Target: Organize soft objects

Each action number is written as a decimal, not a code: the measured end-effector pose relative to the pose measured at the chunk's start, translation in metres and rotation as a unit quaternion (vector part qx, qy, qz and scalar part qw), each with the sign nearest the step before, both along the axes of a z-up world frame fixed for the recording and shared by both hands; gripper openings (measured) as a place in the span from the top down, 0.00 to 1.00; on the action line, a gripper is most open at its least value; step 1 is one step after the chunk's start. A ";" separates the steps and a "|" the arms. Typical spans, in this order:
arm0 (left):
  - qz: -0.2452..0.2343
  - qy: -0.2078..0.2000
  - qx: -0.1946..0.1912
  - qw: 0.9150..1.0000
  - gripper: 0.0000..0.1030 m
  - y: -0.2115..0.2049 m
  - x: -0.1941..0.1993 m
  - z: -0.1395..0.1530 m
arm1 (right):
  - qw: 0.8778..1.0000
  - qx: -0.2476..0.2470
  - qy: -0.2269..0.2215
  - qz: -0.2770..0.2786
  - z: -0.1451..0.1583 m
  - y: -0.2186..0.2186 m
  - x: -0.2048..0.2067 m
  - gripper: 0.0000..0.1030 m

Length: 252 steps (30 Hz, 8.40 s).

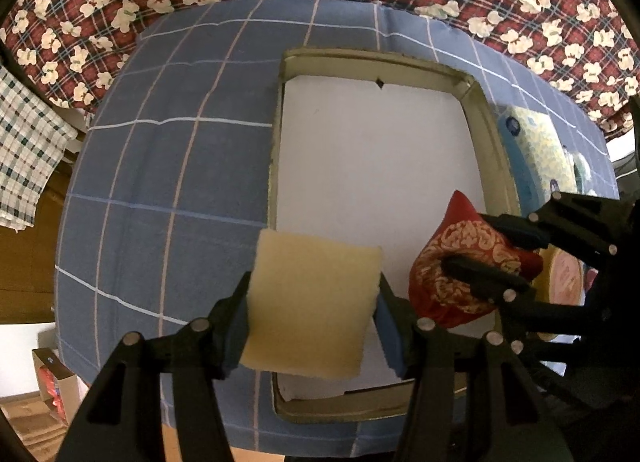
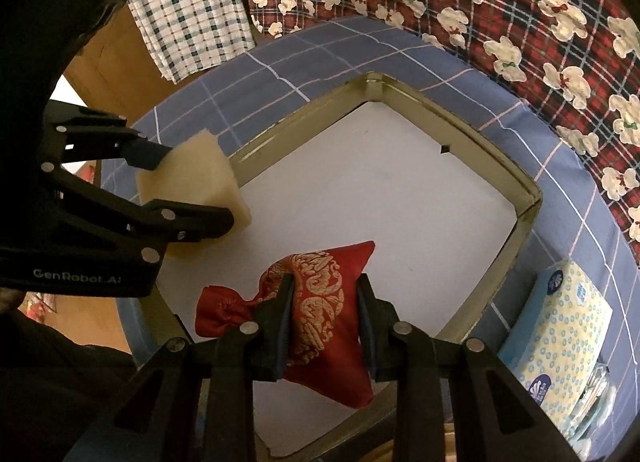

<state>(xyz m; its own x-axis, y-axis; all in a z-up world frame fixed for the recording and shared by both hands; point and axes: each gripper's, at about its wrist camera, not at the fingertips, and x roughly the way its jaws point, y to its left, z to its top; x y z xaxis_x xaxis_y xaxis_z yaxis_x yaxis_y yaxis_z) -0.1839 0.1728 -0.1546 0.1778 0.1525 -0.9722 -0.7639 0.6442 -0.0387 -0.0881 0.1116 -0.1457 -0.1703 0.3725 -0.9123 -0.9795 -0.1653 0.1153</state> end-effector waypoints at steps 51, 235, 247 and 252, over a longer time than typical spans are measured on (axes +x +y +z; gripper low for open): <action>-0.072 -0.010 0.067 0.995 0.27 -0.059 0.062 0.049 | 0.988 0.068 -0.060 -0.129 0.049 -0.083 0.067 0.23; -0.289 -0.076 0.010 0.954 0.71 -0.206 0.281 0.048 | 0.922 0.056 -0.106 -0.368 0.055 -0.271 0.237 0.42; -0.258 -0.077 0.013 0.963 0.71 -0.183 0.261 0.049 | 0.932 0.060 -0.108 -0.340 0.055 -0.246 0.224 0.42; -0.246 -0.077 0.014 0.966 0.71 -0.172 0.253 0.050 | 0.937 0.057 -0.107 -0.327 0.053 -0.232 0.218 0.42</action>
